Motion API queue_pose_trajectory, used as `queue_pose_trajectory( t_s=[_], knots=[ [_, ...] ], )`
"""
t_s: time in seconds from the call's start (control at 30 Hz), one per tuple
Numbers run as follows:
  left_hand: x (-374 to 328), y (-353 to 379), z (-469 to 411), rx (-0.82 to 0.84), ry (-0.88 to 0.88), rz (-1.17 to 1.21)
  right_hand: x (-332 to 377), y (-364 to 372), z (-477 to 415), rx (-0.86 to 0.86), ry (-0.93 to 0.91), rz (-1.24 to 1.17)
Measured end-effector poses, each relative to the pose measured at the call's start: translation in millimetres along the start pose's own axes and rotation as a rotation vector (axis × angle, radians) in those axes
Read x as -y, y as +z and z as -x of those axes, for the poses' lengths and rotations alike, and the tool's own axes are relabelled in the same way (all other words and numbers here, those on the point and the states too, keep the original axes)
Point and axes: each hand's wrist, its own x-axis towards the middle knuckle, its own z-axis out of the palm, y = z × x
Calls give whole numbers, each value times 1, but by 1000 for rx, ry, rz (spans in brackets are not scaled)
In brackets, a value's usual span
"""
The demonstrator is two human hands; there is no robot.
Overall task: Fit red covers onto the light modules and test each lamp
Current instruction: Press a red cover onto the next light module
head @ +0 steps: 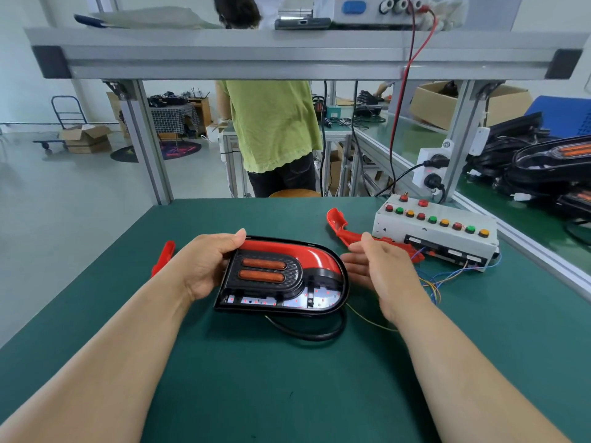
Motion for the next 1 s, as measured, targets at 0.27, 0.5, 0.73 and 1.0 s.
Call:
queue_pose_trajectory(
  t_s=[0.27, 0.5, 0.73, 1.0],
  knots=[
    [0, 5, 4, -42, -11, -103, -6, -17, -18, -337, -189, 181],
    [0, 11, 5, -106, -5, -181, -11, -21, -16, -179, -371, 844],
    [0, 14, 6, -129, -5, -201, -13, -18, -15, -102, -220, 1258],
    [3, 12, 3, -116, 14, -287, -12, -24, -18, -246, -221, 1133]
  ],
)
